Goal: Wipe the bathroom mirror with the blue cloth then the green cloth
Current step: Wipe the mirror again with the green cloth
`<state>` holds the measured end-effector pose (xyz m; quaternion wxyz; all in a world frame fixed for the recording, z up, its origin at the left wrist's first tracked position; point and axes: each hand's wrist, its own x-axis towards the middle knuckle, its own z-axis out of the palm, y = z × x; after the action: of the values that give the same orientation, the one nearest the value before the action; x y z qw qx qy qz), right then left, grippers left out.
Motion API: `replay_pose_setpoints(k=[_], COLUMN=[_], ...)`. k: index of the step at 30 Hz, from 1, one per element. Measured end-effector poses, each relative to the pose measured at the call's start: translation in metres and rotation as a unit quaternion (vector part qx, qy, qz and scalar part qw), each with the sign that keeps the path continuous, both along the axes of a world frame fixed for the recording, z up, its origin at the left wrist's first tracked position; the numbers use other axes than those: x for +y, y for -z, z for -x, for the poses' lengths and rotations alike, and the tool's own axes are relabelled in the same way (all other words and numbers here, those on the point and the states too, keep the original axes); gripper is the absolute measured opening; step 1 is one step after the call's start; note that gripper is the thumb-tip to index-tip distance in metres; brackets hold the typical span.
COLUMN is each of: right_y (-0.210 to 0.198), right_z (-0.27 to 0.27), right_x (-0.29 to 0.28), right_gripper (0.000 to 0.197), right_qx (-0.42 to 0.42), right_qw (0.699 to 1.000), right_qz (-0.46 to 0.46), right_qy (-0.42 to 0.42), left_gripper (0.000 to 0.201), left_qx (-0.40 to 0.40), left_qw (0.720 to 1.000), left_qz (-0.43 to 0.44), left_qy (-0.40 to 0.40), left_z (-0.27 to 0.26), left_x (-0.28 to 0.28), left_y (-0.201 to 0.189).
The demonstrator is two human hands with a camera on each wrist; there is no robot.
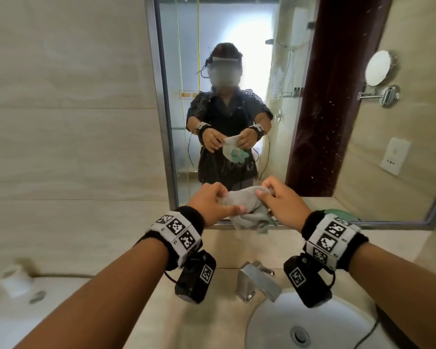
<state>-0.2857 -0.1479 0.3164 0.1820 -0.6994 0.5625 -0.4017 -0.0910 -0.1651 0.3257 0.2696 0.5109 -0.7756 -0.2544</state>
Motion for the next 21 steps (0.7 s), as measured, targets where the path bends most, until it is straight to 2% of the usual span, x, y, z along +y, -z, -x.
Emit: replay_pose_setpoints(k=[4, 6, 10, 13, 18, 21], right_y=[-0.008, -0.011, -0.014, -0.018, -0.025, -0.025], right_z=[-0.01, -0.014, -0.017, -0.017, -0.023, -0.027], right_x=[0.004, 0.007, 0.011, 0.011, 0.011, 0.017], right_gripper=[0.014, 0.013, 0.008, 0.007, 0.023, 0.043], right_qx=[0.011, 0.021, 0.049, 0.036, -0.1, -0.102], right_qw=[1.0, 1.0, 0.998, 0.998, 0.99, 0.983], right_qz=[-0.006, 0.005, 0.046, 0.056, -0.013, -0.082], right_qy=[-0.007, -0.012, -0.004, -0.014, -0.095, -0.13], left_gripper=[0.061, 0.067, 0.036, 0.035, 0.03, 0.029], left_qx=[0.059, 0.049, -0.04, -0.046, -0.046, -0.042], left_qw=[0.993, 0.991, 0.996, 0.995, 0.998, 0.999], left_qz=[-0.089, -0.094, -0.05, -0.063, -0.007, 0.023], left_qy=[0.059, 0.078, 0.066, 0.059, 0.047, 0.025], left_z=[-0.012, -0.015, -0.02, -0.023, -0.023, -0.022], left_x=[0.004, 0.009, 0.013, 0.014, 0.019, 0.022], left_y=[-0.003, -0.004, -0.007, -0.007, -0.004, -0.005])
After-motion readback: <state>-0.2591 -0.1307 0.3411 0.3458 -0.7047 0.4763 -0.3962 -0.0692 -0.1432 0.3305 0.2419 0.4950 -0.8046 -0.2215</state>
